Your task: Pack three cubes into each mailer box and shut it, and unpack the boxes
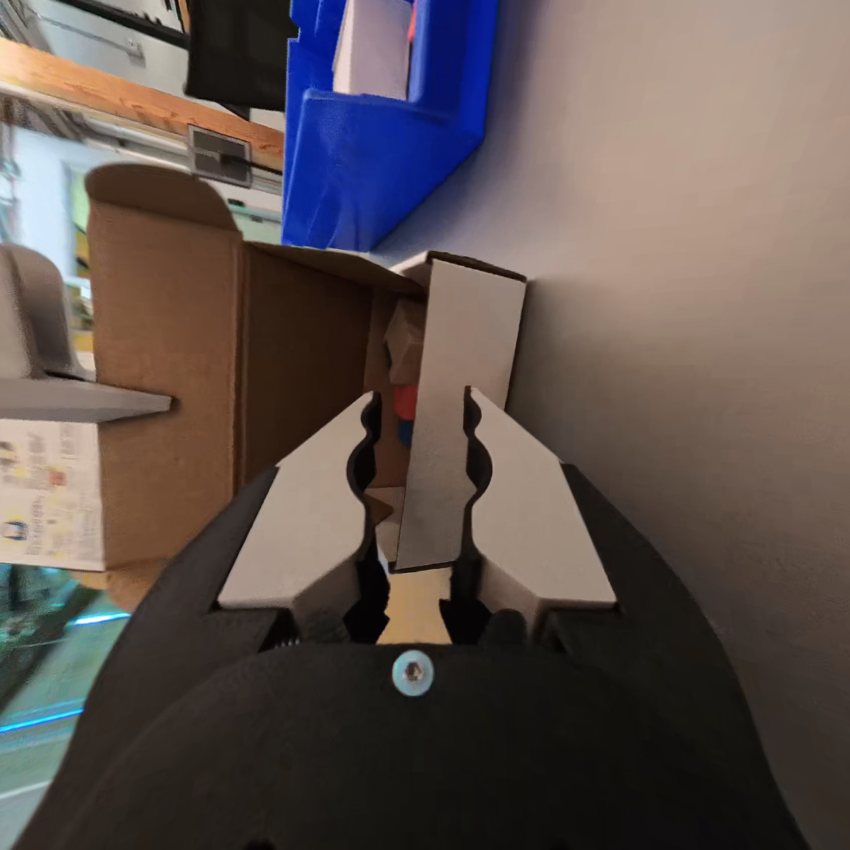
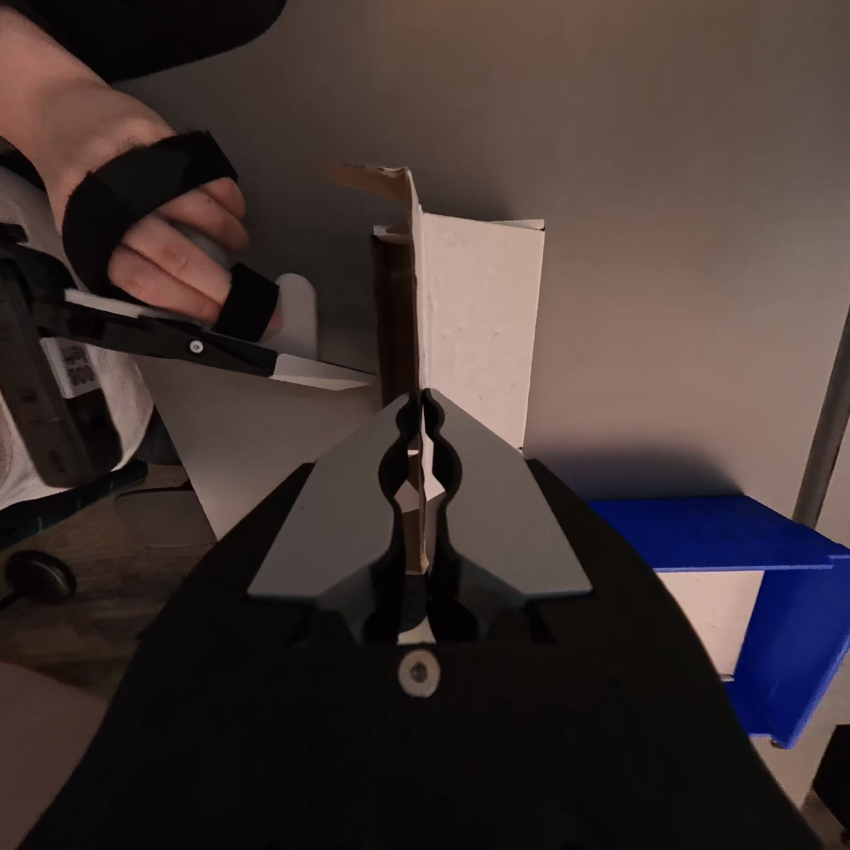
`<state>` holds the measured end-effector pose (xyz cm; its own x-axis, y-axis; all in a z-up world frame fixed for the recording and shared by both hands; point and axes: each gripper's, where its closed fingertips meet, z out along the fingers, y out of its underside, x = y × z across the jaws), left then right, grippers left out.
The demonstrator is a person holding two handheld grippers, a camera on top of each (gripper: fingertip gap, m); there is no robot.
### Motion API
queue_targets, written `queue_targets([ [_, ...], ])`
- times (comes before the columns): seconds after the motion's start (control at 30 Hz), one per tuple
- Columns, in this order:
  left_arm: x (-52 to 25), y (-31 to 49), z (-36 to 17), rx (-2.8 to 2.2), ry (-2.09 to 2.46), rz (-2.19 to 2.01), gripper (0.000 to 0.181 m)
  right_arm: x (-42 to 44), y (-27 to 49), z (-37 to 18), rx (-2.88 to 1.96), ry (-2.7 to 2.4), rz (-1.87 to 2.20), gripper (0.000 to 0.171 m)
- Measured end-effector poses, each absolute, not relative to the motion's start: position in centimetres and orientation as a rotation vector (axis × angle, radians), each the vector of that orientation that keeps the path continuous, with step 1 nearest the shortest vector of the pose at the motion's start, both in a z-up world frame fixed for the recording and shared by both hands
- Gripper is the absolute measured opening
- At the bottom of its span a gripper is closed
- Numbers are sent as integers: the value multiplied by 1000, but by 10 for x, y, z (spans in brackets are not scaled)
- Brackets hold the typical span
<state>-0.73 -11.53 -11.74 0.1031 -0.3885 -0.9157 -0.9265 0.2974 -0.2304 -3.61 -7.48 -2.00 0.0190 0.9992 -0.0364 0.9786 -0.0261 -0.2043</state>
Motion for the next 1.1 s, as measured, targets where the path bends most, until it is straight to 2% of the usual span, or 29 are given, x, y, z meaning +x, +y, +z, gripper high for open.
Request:
queue_targets([
  [0.23, -17, -95, -129, -1555, 1449, 421, 41, -36, -76, -20, -2121, -2169, 135, 1],
  [0.33, -15, -96, -137, -1604, 1461, 331, 25, -35, -75, -21, -2105, -2211, 93, 1],
  [0.57, -16, -95, -139, -1590, 1448, 378, 25, -36, -56, -12, -2116, -2192, -6, 3],
  [0.77, -16, -97, -139, -1595, 1432, 393, 23, -35, 4, 13, -1991, -2025, -283, 1],
  [1.1, -14, -97, -138, -1565, 1420, 446, 24, -54, 73, -43, -1780, -1934, -576, 1],
])
